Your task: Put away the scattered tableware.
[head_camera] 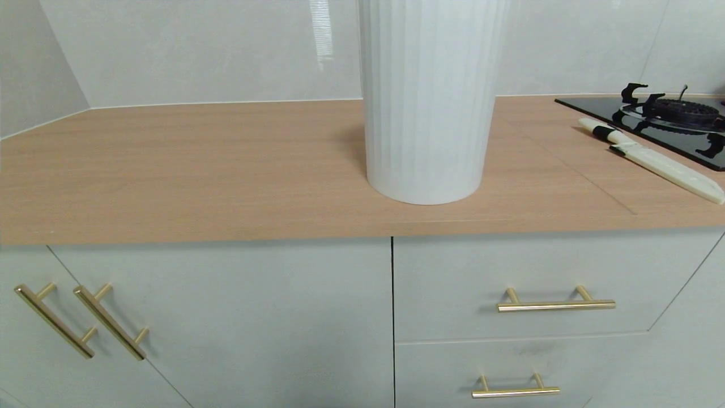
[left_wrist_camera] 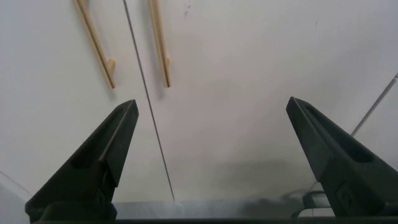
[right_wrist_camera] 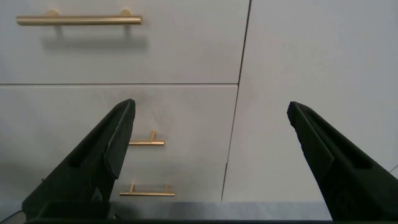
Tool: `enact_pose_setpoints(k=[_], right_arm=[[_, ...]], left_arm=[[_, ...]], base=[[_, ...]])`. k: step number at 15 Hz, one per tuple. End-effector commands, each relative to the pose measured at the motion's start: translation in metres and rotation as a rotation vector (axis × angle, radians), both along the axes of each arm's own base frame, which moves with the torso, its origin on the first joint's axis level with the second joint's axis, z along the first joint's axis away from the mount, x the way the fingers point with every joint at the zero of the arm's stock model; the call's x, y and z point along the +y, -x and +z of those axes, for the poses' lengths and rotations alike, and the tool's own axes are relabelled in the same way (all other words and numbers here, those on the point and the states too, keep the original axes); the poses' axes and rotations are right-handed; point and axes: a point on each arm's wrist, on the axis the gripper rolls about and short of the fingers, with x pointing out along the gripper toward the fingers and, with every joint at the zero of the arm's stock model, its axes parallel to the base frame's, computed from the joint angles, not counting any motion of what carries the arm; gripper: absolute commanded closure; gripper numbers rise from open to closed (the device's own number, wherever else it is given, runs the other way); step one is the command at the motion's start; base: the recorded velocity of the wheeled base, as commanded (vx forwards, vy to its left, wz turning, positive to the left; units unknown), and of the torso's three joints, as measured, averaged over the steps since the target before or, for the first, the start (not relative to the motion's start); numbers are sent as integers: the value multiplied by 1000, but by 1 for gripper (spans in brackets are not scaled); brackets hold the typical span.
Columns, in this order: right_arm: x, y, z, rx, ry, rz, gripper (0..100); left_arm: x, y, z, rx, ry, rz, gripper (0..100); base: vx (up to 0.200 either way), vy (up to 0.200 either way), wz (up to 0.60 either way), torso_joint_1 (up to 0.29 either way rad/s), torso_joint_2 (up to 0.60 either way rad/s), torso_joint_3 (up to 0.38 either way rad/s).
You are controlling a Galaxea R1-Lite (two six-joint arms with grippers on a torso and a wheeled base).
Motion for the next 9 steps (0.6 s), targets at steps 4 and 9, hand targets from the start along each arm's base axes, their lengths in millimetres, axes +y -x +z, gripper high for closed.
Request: enact_pose_setpoints(k=[4,9], right_arm=[[0,0,0,1,0,1,0],[0,0,0,1,0,1,0]], left_arm=[[0,0,0,1,-1,0,0],[0,0,0,1,0,0,0]], base=[[0,0,0,13,-32,-18],[0,0,0,117,-347,-250]])
